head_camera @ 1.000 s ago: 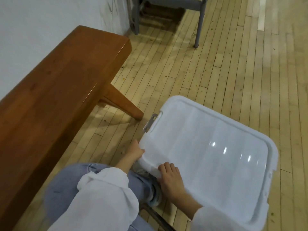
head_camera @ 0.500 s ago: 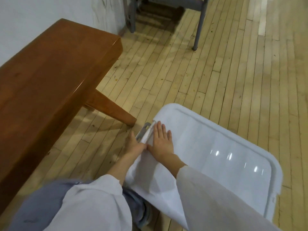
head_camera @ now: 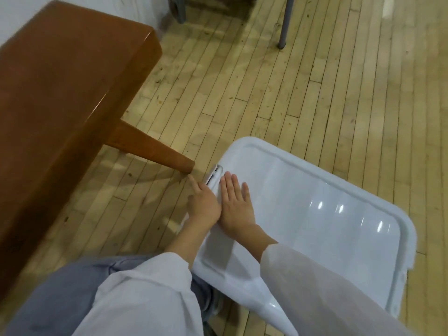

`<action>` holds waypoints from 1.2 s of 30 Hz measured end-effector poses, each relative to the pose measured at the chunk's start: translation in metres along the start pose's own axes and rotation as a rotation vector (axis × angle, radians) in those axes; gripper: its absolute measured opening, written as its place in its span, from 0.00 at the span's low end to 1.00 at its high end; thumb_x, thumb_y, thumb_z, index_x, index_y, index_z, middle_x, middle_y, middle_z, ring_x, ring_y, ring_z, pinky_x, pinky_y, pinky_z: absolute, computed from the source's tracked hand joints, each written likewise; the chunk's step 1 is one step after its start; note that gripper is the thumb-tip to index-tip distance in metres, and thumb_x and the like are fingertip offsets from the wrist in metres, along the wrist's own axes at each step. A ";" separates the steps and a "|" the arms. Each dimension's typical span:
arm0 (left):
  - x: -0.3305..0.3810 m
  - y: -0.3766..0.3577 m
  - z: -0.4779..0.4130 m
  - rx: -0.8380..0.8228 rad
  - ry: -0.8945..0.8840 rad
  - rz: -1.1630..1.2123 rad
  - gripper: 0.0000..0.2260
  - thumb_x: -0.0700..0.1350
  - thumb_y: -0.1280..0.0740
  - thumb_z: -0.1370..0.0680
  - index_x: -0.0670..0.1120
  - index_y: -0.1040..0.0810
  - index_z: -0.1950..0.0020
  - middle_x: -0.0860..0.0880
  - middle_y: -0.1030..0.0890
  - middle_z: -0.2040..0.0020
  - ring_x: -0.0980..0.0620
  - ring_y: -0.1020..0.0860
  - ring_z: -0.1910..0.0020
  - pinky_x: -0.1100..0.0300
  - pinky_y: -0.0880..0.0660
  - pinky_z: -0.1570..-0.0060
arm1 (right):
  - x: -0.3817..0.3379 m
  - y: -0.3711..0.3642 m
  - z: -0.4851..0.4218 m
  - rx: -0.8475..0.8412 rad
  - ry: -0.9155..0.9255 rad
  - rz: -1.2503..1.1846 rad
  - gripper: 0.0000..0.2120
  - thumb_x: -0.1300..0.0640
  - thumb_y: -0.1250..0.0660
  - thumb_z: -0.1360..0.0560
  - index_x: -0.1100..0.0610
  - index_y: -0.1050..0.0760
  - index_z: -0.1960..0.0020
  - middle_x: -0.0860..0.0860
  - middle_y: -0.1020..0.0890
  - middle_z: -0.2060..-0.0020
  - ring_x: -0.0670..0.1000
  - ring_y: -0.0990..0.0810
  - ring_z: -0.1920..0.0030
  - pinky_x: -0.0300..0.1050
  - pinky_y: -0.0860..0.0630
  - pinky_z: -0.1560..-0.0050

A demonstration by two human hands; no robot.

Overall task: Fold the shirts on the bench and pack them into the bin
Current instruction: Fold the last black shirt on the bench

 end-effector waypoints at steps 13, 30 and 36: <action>-0.001 0.001 0.012 0.089 -0.277 -0.449 0.31 0.42 0.39 0.20 0.36 0.53 0.24 0.38 0.33 0.30 0.47 0.25 0.38 0.59 0.26 0.43 | -0.003 0.004 0.001 -0.037 -0.026 0.009 0.33 0.44 0.59 0.19 0.62 0.71 0.26 0.57 0.68 0.26 0.57 0.71 0.26 0.58 0.66 0.26; 0.085 -0.031 0.102 -0.149 -0.584 -0.502 0.26 0.44 0.44 0.19 0.48 0.49 0.22 0.43 0.57 0.22 0.43 0.54 0.23 0.50 0.53 0.25 | 0.132 0.010 0.145 0.333 -0.446 -0.994 0.14 0.60 0.42 0.21 0.56 0.26 0.37 0.50 0.22 0.39 0.49 0.25 0.40 0.39 0.31 0.39; 0.159 -0.104 0.204 -0.388 -0.897 -0.522 0.25 0.37 0.46 0.21 0.48 0.43 0.23 0.44 0.52 0.22 0.45 0.51 0.23 0.50 0.50 0.25 | 0.246 -0.032 0.271 0.610 -0.907 -1.035 0.10 0.58 0.41 0.21 0.57 0.24 0.43 0.51 0.20 0.48 0.47 0.23 0.52 0.41 0.27 0.52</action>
Point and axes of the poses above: each hand's wrist, its own z-axis away from the middle knuckle, its own y-axis out of the back of the hand, x = y × z, the point moved 6 cm from there along -z, towards the middle knuckle
